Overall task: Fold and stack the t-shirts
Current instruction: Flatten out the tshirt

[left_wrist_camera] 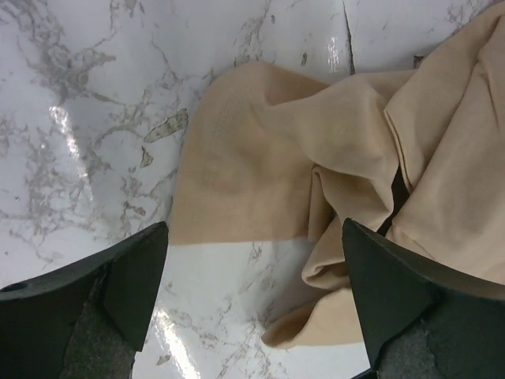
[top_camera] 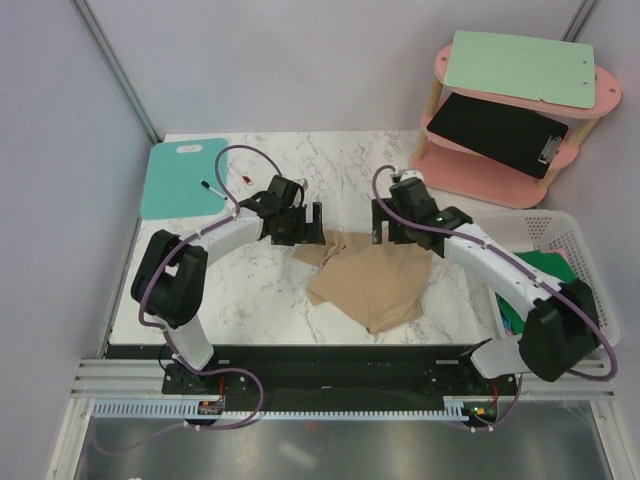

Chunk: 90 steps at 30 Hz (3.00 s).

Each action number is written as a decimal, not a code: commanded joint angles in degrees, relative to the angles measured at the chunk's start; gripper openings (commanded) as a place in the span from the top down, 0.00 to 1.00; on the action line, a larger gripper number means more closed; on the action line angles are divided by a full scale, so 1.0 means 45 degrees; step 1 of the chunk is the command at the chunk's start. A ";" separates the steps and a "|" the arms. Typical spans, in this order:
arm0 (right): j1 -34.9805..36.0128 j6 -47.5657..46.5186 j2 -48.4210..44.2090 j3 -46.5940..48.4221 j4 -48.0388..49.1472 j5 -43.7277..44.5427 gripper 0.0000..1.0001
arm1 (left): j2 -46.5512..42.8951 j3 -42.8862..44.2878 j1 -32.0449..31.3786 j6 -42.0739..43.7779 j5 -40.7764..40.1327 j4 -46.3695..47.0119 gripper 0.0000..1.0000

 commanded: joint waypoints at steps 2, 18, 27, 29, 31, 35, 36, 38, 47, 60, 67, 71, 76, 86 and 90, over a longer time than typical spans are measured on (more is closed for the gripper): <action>0.1503 0.0234 0.1883 -0.0538 0.1286 -0.0789 0.04 | 0.0951 0.0875 -0.0124 -0.0729 0.0193 0.1425 0.04; 0.2464 0.0703 0.4132 -0.0635 0.2518 0.0011 1.00 | 0.2380 0.1482 -0.0104 -0.0730 0.0097 0.1817 0.98; 0.2444 0.0488 0.1479 -0.1319 0.1992 0.2118 1.00 | 0.0233 0.0018 0.0695 -0.0691 -0.1330 0.1798 0.98; 0.2444 0.0371 0.1241 -0.1280 0.1816 0.2161 1.00 | -0.0138 -0.0236 0.0833 -0.0613 -0.1409 0.1778 0.98; 0.2464 0.0274 0.1162 -0.1280 0.1892 0.1559 0.91 | -0.0432 -0.0315 0.0872 -0.0457 -0.1234 0.1778 0.98; 0.2561 0.0273 0.1668 -0.1456 0.2615 0.0034 0.52 | -0.0511 -0.0393 0.0853 -0.0592 -0.0220 0.2011 0.58; 0.2639 0.0235 0.1805 -0.1456 0.2713 -0.0200 0.50 | -0.0511 -0.0393 0.0853 -0.0631 -0.0140 0.2090 0.47; 0.2893 0.0293 0.2234 -0.1339 0.2830 -0.0573 0.42 | -0.0472 -0.0432 0.0853 -0.0710 -0.0003 0.2168 0.29; 0.3870 0.0605 0.3816 -0.0734 0.3182 -0.0516 0.36 | 0.0153 -0.0354 0.0833 -0.0749 0.0388 0.2285 0.22; 0.4299 0.1152 0.4757 -0.0849 0.3182 0.1612 1.00 | 0.1187 0.0524 0.0111 -0.0866 0.0857 0.2559 0.18; 0.4593 0.0996 0.3177 -0.0968 0.2871 0.1965 1.00 | 0.1851 0.1129 -0.0260 -0.1295 0.1149 0.3047 0.18; 0.4710 0.0879 0.2648 -0.0870 0.2558 0.2024 1.00 | 0.2651 0.1870 -0.0436 -0.1413 0.1266 0.3008 0.35; 0.4729 0.0781 0.1498 -0.1006 0.2148 0.2627 1.00 | 0.3356 0.2127 -0.0475 -0.1433 0.1502 0.2911 0.98; 0.4710 0.1015 -0.2623 -0.2216 0.1425 0.5694 1.00 | -0.0367 -0.0137 0.1143 -0.1218 -0.0861 0.2404 0.98; 0.4690 0.1113 -0.4360 -0.2647 0.1308 0.6825 1.00 | -0.2009 -0.0685 0.2820 -0.1237 -0.1290 0.1917 0.98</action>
